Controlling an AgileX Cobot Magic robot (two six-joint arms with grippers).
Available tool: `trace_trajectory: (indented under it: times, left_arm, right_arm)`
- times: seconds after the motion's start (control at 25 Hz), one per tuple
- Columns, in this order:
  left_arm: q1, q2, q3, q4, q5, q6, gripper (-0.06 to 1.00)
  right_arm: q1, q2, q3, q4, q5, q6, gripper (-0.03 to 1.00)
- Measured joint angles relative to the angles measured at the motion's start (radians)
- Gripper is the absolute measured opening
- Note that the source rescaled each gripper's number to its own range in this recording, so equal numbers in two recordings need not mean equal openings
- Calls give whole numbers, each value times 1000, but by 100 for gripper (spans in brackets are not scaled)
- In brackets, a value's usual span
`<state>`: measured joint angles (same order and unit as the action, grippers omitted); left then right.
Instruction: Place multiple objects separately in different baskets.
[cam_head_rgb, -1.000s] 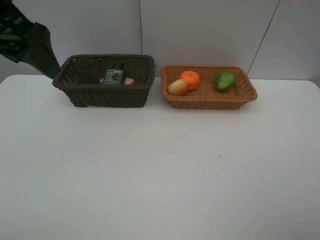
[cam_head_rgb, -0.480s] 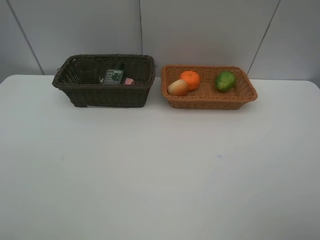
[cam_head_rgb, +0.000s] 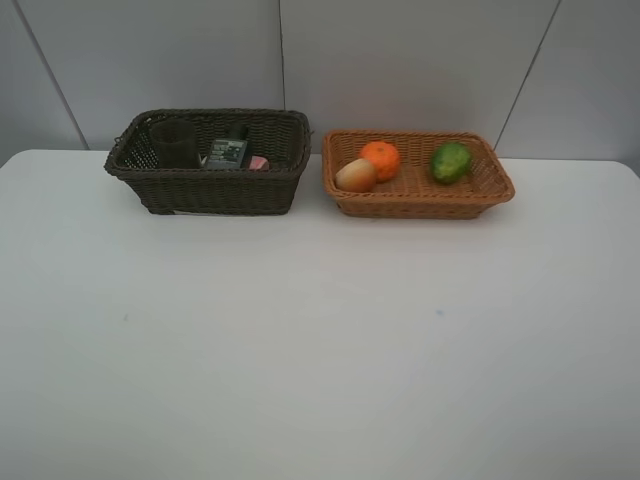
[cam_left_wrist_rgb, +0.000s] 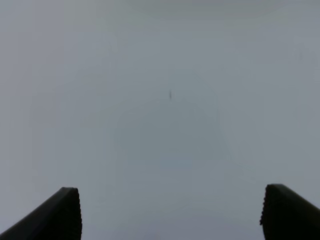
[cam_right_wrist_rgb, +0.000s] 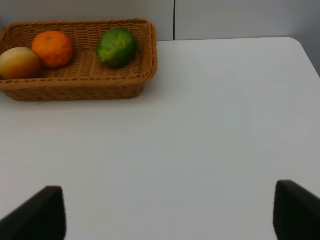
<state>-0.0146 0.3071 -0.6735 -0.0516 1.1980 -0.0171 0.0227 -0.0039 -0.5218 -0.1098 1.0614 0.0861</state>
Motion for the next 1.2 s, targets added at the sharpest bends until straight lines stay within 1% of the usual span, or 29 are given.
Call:
trace_trajectory:
  times: [0.2,0.4,0.48,0.68,0.84,1.2]
  left_arm:
    - [0,-65,12,-2,0,-1,93]
    - [0,-136,110,-30,0,-2,93]
    - [0,-158,126,-43,-7,-2,93]
    - [-1,-197,131,-47,-45,17,93]
    - [-1,-221,164,-41,-117,35,93]
    - [-1,-272,169,-29,-136,34,93]
  right_arm:
    - [0,0,0,0,0,0,79]
    - [0,0,0,0,0,0,79]
    - [0,0,0,0,0,0,79]
    - [0,0,0,0,0,0,79]
    - [0,0,0,0,0,0,79]
    - [0,0,0,0,0,0,79]
